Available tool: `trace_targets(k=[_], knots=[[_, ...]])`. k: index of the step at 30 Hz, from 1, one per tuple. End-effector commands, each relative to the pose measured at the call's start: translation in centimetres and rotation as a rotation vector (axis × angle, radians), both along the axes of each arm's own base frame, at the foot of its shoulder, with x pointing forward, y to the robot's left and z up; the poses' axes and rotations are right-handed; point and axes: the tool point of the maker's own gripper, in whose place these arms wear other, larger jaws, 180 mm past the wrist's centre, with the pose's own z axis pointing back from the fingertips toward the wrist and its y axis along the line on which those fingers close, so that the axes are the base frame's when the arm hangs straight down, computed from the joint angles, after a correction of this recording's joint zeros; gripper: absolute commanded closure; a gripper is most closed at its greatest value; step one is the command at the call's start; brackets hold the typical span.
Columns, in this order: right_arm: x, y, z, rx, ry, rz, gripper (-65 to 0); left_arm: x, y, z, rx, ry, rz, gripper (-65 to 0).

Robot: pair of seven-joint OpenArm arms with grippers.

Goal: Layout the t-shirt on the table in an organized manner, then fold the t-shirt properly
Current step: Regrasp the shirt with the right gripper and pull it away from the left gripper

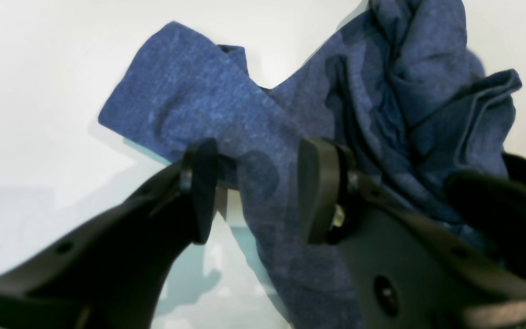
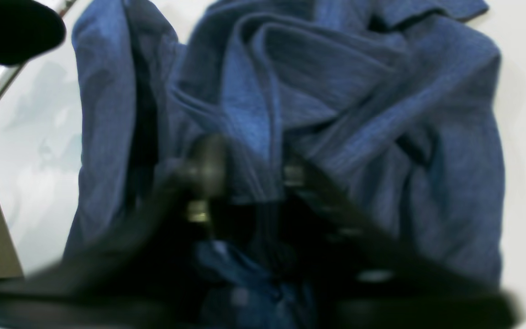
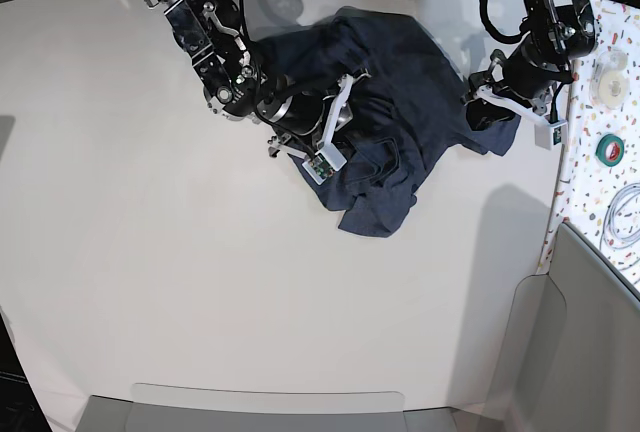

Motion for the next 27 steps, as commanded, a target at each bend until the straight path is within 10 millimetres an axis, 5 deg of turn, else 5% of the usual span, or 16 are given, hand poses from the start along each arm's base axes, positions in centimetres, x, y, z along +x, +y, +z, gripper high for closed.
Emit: trace_targets(k=[1, 8, 13, 19, 23, 27], knots=[[1.3, 0.5, 2.1, 0.049, -0.056, -0.010, -0.9, 0.5, 0.1, 1.1, 0.009, -0.038, -0.007, -28.0], [2.2, 0.6, 3.0, 0.055, -0.083, -0.013, 0.0, 0.3, -1.1, 1.6, 0.019, -0.079, -0.104, -20.0], [3.9, -1.2, 3.5, 0.064, -0.093, -0.087, 0.0, 0.0, -5.6, 3.4, -0.081, -0.192, -0.351, -10.0], [5.1, -2.5, 3.9, 0.085, -0.091, -0.151, 0.0, -0.7, -10.5, 2.8, -0.133, -0.129, -0.568, -6.5], [5.0, -2.0, 4.1, 0.097, -0.089, -0.149, 0.0, -0.3, -13.0, 0.7, -0.147, -0.068, -0.647, -6.4], [4.8, -2.0, 4.1, 0.107, -0.082, -0.156, 0.0, -0.7, -12.3, -2.9, -0.050, 0.046, -0.653, -6.4]])
